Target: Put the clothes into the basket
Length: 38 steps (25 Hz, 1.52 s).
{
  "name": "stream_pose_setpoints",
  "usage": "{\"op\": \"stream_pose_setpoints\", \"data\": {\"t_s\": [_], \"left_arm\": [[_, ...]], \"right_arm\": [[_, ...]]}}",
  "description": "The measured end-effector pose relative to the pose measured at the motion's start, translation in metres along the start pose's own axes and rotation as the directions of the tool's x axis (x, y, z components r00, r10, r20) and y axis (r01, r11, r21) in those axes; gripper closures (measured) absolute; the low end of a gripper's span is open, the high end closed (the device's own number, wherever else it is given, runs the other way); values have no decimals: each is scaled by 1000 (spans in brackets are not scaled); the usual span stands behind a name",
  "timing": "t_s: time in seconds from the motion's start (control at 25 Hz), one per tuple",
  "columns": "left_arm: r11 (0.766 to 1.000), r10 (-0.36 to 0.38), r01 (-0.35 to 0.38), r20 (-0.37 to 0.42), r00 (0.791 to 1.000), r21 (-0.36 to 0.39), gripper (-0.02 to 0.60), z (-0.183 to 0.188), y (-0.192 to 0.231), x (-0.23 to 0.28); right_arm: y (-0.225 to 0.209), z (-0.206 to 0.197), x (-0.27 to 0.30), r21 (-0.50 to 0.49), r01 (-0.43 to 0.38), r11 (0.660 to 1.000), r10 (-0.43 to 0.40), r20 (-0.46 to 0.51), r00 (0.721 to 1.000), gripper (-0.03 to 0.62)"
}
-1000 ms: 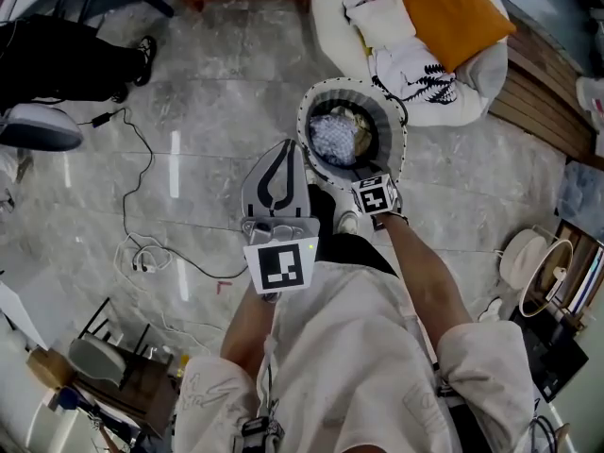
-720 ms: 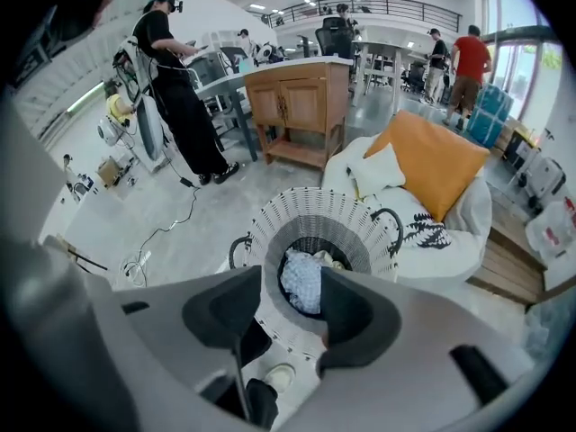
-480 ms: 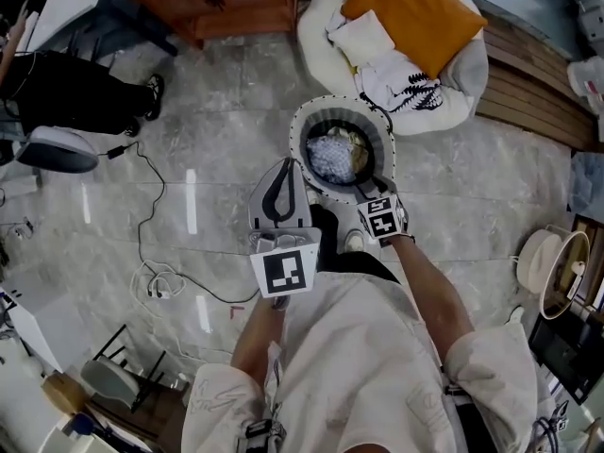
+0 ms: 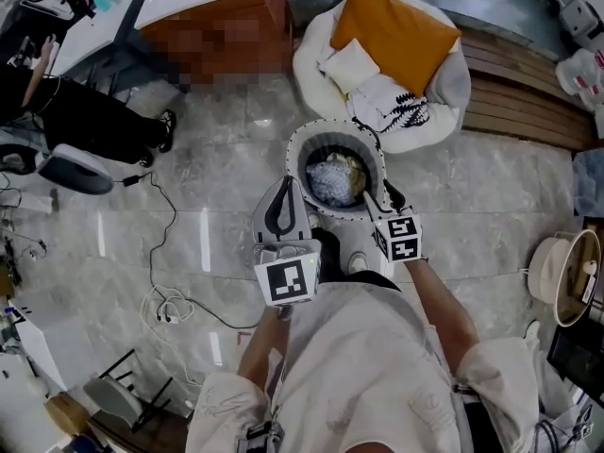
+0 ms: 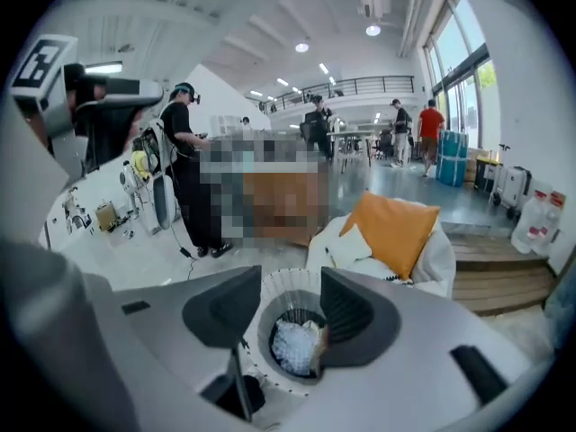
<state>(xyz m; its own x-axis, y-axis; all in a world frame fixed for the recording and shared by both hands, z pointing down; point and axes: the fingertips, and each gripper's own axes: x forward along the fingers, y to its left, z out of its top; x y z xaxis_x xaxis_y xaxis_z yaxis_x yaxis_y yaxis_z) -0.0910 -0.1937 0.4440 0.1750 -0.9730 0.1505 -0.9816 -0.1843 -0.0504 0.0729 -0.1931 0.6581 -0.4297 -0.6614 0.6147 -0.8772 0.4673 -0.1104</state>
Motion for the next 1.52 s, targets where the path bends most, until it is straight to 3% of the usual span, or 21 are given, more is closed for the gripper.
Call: {"op": "stream_pose_setpoints", "data": {"t_s": [0.24, 0.48, 0.72, 0.96, 1.08, 1.4, 1.52], "left_arm": [[1000, 23, -23, 50, 999, -7, 574, 24, -17, -28], [1000, 23, -23, 87, 996, 1, 574, 49, -28, -54], [999, 36, -36, 159, 987, -3, 574, 86, -35, -81], [998, 56, -59, 202, 978, 12, 574, 104, -37, -100], [998, 58, -64, 208, 976, 24, 574, 107, -37, -104], [997, 51, -63, 223, 973, 46, 574, 111, -38, -109], [997, 49, -62, 227, 973, 50, 574, 110, -39, -111]], "right_arm": [[-9, 79, -77, -41, 53, 998, -42, 232, 972, 398], [-13, 155, -157, -51, 115, 992, -78, 464, 882, 396], [-11, 204, -222, -80, 145, 986, -70, 593, 802, 396], [-12, 220, -259, -93, 200, 975, -91, 657, 748, 397], [-13, 217, -265, -66, 180, 982, -89, 676, 732, 444], [-4, 218, -271, -68, 163, 984, -71, 694, 716, 605], [-1, 217, -270, -79, 168, 983, -67, 696, 715, 606]]}}
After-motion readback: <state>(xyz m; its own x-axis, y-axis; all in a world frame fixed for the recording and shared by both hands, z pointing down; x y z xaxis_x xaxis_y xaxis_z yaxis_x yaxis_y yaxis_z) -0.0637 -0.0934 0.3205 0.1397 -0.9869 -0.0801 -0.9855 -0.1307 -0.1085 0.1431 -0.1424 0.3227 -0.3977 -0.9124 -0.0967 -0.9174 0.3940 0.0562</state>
